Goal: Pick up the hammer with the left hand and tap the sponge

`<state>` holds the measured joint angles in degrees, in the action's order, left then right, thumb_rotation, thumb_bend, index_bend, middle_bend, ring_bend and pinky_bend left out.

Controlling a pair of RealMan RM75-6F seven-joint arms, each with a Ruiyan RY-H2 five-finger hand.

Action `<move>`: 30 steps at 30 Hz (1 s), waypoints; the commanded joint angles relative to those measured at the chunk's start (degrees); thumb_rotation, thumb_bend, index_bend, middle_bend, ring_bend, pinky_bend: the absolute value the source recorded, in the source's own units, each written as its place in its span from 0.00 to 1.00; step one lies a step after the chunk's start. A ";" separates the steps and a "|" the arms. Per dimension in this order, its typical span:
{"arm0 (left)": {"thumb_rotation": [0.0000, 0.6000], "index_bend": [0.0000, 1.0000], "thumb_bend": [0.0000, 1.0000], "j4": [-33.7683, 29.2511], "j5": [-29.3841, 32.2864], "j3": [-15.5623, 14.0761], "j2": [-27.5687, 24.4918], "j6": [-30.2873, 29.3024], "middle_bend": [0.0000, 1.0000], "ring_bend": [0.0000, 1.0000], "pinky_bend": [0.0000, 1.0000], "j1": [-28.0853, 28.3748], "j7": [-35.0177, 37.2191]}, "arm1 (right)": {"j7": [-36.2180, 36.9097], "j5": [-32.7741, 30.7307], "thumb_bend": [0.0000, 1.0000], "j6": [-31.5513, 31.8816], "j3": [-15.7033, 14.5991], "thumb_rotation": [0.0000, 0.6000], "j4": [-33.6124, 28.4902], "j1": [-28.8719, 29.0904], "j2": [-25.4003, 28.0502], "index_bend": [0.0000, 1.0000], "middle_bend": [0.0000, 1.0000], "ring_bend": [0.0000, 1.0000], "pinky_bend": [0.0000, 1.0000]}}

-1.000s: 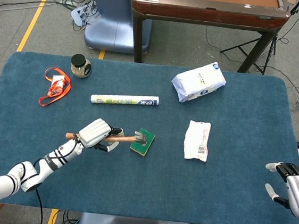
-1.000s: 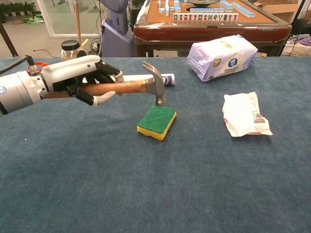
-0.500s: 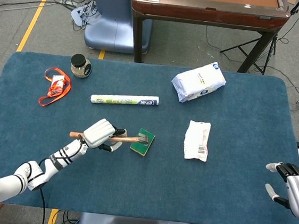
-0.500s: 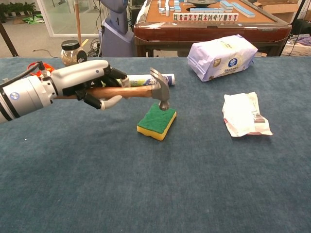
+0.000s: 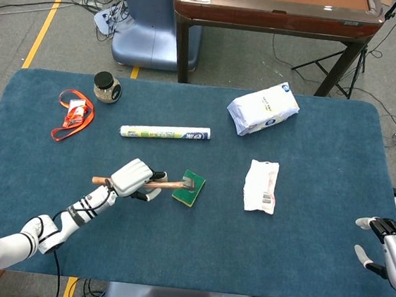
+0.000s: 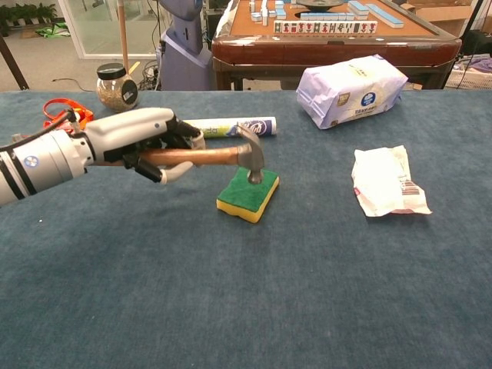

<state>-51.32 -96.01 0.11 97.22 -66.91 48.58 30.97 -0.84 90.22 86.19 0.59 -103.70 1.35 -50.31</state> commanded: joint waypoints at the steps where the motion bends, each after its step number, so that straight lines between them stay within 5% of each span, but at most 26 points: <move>1: 1.00 0.74 0.57 -3.57 0.60 1.21 -2.67 -2.51 0.78 0.82 1.00 -0.64 1.32 | 0.09 -0.05 0.28 -0.14 0.05 1.00 0.10 0.11 -0.12 0.38 0.41 0.32 0.40; 6: 1.00 0.74 0.57 -5.47 1.04 1.53 -3.53 -3.04 0.78 0.83 1.00 -1.01 1.46 | 0.01 -0.05 0.28 -0.45 0.17 1.00 0.12 0.36 -0.28 0.38 0.41 0.32 0.40; 19: 1.00 0.74 0.57 3.63 -0.07 -2.43 2.57 3.78 0.78 0.83 1.00 0.07 -1.28 | -0.48 -0.46 0.28 -0.10 0.05 1.00 -0.36 -0.13 0.19 0.38 0.41 0.32 0.40; 30: 1.00 0.74 0.57 -6.62 3.45 1.96 -4.59 -0.38 0.78 0.83 1.00 -1.12 2.35 | 0.09 -0.39 0.28 -0.53 0.17 1.00 0.29 0.19 -0.33 0.38 0.41 0.32 0.40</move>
<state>-56.66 -93.27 1.45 93.85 -67.01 47.79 33.39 -0.77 89.81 85.68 0.74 -103.44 1.51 -50.61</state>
